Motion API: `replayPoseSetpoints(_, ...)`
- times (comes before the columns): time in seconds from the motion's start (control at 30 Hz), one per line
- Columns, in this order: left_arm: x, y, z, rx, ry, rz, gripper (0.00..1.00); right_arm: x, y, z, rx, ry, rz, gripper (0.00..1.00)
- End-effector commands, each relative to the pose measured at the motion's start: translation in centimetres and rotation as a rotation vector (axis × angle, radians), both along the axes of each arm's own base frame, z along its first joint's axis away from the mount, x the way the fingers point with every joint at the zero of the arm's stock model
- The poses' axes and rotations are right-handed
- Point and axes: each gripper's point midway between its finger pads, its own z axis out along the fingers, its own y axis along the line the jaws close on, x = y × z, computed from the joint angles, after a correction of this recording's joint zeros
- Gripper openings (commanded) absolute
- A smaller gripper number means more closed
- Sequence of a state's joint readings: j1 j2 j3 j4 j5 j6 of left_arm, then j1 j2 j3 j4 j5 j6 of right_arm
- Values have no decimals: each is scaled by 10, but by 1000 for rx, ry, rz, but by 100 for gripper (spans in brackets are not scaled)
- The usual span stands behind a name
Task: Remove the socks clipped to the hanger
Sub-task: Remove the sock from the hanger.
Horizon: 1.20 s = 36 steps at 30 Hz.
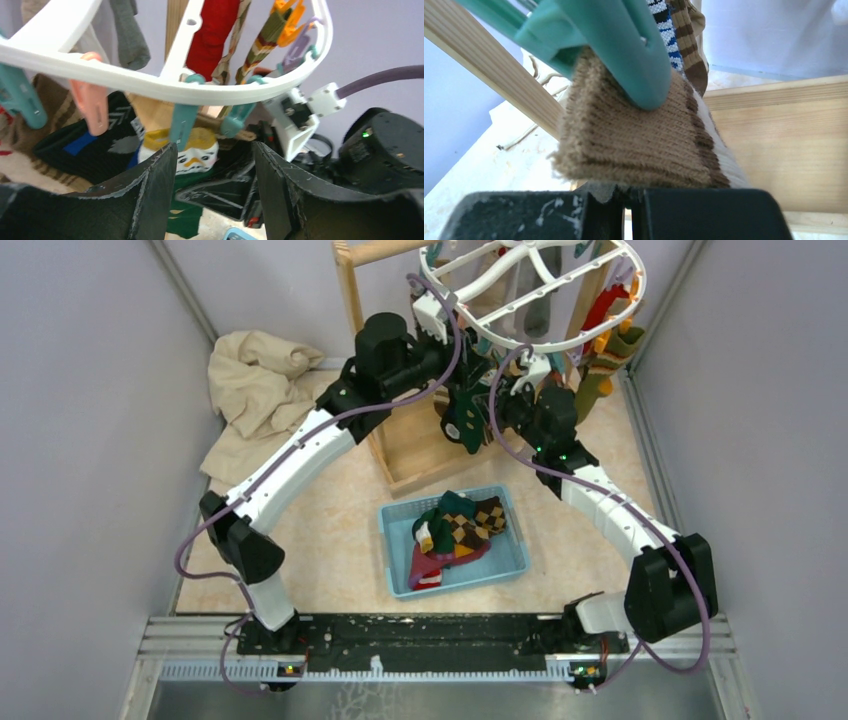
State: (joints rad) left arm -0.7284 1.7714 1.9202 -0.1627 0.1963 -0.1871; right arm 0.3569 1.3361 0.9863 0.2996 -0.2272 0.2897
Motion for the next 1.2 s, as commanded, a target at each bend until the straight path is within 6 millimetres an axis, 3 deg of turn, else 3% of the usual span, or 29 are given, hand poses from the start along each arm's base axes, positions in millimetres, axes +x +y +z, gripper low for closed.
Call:
replayPoseSetpoints(0.0,4,-5,17,-38,-4,51,63,-5,-1,40,42,-92,14,0)
replayPoseSetpoints(0.5,25,-3,7,-32,13,146,51,-12,0,44,22,-100,27,0)
replayPoseSetpoints(1.17,24,-20,13,-84,-1,79,45,-23,24,51,-15,-108,74,0)
